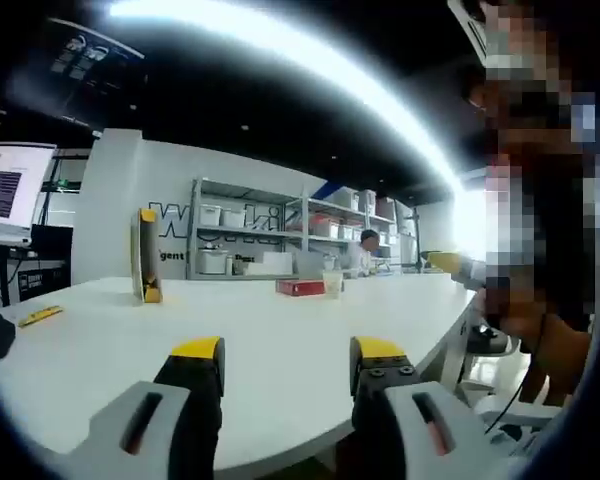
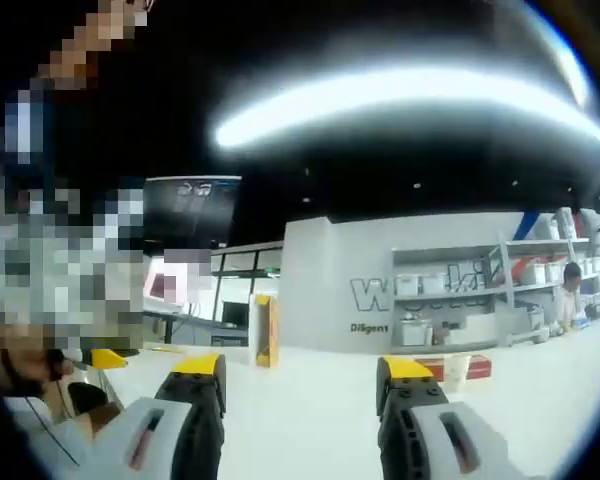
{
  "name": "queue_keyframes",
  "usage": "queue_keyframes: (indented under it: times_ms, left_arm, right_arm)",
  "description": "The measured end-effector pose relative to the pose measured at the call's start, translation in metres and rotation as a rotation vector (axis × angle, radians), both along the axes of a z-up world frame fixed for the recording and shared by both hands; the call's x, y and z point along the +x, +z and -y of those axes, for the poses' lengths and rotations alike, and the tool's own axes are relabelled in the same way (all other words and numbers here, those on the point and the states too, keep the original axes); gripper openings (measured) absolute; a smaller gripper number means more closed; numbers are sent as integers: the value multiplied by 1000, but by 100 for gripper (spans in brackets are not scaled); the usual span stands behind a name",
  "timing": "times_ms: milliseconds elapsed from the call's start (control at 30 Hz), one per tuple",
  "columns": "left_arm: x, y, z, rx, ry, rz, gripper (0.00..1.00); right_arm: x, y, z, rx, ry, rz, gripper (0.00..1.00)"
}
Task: Tear open the coffee pouch, take out the coffee, and pour the coffee from the pouch into the cup
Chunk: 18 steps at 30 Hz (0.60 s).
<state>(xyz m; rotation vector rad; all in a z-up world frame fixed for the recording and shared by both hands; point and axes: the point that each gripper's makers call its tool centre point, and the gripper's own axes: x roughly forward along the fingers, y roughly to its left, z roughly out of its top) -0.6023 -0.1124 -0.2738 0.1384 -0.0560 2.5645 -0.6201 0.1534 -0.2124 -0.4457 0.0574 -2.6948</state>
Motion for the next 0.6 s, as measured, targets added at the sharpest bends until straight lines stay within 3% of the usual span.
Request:
queue_keyframes:
  times_ms: [600]
  left_arm:
    - [2,6,3,-3,6,-16,52]
  right_arm:
    - [3,4,-1,4,-4,-14,61]
